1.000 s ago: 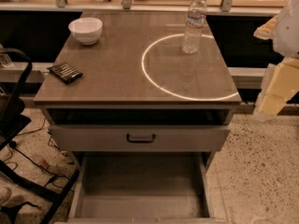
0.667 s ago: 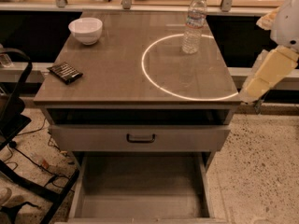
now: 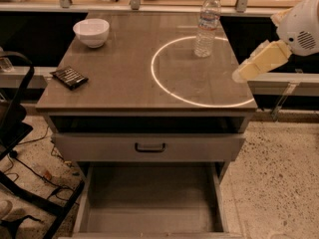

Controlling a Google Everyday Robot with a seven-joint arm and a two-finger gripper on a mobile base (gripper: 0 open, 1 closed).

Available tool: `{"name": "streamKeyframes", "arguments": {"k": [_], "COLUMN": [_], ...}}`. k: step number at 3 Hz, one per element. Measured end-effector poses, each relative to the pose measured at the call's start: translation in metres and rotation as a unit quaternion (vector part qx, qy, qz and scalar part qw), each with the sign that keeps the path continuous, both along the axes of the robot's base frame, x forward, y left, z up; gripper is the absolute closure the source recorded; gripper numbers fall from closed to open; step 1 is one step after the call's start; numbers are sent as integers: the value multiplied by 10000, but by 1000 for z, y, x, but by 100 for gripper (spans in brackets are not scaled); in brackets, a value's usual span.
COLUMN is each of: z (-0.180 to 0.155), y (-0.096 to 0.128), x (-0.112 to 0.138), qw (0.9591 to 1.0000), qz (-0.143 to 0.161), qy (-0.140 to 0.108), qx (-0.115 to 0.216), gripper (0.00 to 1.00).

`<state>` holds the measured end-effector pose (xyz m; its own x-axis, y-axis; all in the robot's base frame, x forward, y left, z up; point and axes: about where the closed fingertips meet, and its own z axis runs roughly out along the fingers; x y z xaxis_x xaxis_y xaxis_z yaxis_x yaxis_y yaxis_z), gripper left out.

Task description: Move water bottle near rxbar chocolate

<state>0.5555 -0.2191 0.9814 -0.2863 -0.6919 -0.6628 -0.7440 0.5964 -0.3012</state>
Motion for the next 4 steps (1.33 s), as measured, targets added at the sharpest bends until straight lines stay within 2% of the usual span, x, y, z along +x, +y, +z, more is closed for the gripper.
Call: {"name": "streamKeyframes", "arguments": {"k": [1, 2, 3, 4], "z": [-9, -18, -12, 0], "y": [4, 9, 4, 9], "x": [17, 29, 50, 57], "qw": [9964, 9859, 9678, 9625], "qz": [-66, -77, -307, -358], "qy": [-527, -1145, -1854, -2098], "qx": [666, 1218, 1674, 1684], "gripper": [0, 0, 0, 0]}}
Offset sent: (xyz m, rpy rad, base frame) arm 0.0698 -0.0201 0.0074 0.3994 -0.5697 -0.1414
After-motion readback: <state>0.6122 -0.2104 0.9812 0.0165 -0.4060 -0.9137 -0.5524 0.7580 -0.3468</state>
